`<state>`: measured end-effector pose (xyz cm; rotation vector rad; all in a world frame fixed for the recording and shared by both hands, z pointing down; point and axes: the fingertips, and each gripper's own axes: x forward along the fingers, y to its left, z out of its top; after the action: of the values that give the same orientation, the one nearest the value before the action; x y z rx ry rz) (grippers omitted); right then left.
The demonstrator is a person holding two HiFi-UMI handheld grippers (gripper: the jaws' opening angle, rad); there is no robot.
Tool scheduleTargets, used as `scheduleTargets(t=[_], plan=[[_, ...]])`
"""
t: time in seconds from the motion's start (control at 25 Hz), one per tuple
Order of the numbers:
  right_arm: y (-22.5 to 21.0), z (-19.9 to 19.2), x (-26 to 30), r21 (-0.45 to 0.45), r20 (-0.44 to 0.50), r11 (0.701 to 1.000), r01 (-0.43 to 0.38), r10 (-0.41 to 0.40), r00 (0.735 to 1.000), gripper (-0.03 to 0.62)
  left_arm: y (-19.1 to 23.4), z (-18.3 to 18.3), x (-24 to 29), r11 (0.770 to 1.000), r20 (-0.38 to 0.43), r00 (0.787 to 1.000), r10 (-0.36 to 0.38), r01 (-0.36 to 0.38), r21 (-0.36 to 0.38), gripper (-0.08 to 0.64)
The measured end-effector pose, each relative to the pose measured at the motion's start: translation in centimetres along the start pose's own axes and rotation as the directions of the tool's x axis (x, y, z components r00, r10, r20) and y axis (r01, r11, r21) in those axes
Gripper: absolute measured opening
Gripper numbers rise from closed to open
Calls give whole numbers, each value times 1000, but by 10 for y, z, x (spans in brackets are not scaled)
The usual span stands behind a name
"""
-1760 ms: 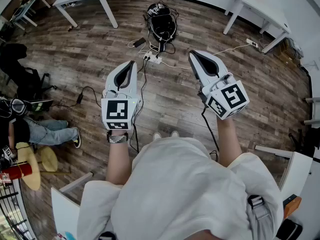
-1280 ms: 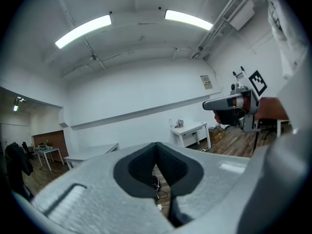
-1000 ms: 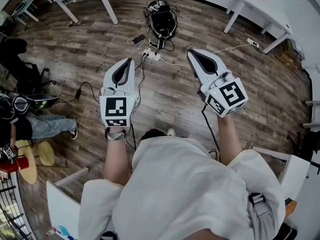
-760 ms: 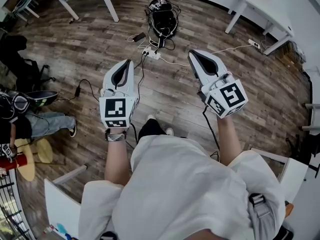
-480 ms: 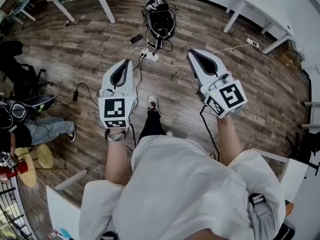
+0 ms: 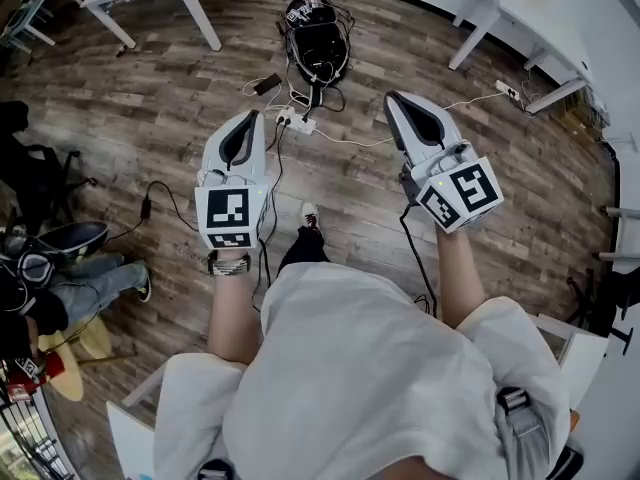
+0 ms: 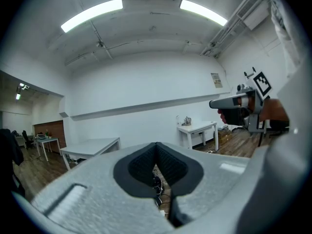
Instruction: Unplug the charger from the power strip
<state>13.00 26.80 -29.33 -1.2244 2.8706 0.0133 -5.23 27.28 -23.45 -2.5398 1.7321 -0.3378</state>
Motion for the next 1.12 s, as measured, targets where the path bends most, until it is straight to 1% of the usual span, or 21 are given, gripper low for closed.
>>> scheduleTargets(t=[0.12,0.28,0.52,0.72,0.96,1.12], plan=[[-17,2,37,25,20,1000,1,-1,1000,2,26,0,30,1000,-8,1000,-7,7,6,5],[-32,-1,79,41,15,999,-5,4,1000,2,56,-2,60,1000,-22,1000,-3,4,20,5],[-48,-9,128,55,-8,998,15,-15,1000,2,92,-16,93,1000,-42,999,-21,20,-1,5],[-67,-15,147,80,-30,996,41,-39,999,2,108,-23,116,999,-55,998,-31,31,-9,5],[-79,-32,164,82,-75,995,61,-55,996,2,117,-44,131,998,-88,995,-37,32,-57,5],[-100,-44,176,113,-93,991,66,-55,994,2,116,-53,152,998,-115,992,-47,42,-49,5]])
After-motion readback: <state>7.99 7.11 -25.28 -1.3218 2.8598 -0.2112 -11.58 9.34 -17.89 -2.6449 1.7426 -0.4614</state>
